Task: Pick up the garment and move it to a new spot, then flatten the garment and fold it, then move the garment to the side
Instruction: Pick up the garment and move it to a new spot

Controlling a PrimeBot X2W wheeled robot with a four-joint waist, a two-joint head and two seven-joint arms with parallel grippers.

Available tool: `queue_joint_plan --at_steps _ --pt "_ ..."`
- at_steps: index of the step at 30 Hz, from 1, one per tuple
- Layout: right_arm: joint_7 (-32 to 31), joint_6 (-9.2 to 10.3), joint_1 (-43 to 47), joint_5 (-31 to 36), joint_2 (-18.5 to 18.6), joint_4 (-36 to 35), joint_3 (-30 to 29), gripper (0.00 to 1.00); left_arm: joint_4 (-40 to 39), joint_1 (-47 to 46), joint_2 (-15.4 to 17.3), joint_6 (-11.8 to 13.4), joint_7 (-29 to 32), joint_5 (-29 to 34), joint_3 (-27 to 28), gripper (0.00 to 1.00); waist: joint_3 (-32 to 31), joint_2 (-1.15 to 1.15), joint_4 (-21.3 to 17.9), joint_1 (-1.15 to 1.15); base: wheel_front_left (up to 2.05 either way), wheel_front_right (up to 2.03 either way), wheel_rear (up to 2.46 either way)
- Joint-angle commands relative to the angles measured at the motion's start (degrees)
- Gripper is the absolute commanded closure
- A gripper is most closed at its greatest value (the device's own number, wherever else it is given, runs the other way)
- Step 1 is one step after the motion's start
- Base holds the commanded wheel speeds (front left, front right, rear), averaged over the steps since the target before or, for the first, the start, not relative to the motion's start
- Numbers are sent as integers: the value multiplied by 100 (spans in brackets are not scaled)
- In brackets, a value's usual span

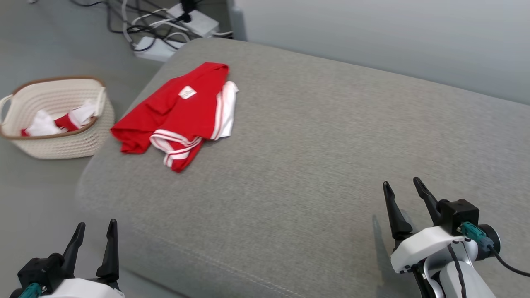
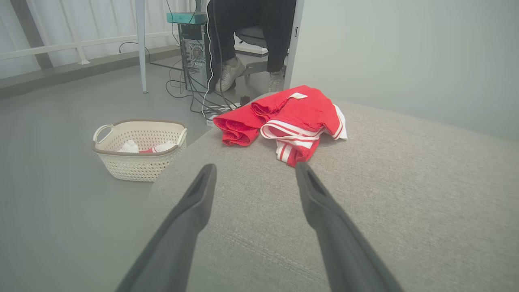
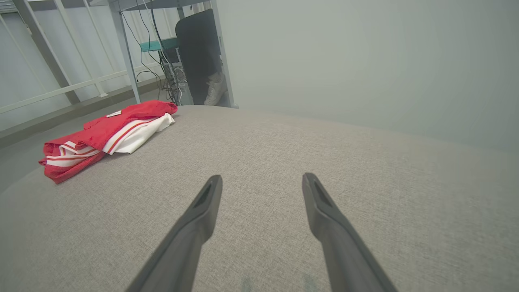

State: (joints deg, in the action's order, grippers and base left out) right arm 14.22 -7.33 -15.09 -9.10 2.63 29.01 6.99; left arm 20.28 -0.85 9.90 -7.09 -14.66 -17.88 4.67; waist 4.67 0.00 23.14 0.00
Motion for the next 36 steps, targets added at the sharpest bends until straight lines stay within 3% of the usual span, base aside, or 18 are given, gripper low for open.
queue_joint_plan --at_steps 1,9,19,25,29,36 --pt "77 -16 -218 10 25 -93 148 0 -102 -335 145 -39 -34 -69 211 0 62 0 291 0 0 0 0" --pt "77 -16 -329 -38 25 20 216 0 98 -363 184 -39 -34 -76 211 0 83 0 633 0 0 0 0" --pt "77 -16 -406 -39 25 52 294 0 499 -601 454 -39 -34 -542 33 0 290 0 271 0 0 0 0" --pt "78 -16 -448 28 25 -33 318 0 848 -1059 949 -39 -34 -1034 -298 0 536 0 -12 0 0 0 0" --pt "78 -16 -575 65 25 -141 423 0 1257 -1797 1641 -39 -34 -1605 -681 0 814 0 -302 0 0 0 0" --pt "78 -16 -747 95 25 -343 608 0 1593 -2679 2460 -39 -34 -2214 -1405 0 1178 0 -667 0 0 0 0"
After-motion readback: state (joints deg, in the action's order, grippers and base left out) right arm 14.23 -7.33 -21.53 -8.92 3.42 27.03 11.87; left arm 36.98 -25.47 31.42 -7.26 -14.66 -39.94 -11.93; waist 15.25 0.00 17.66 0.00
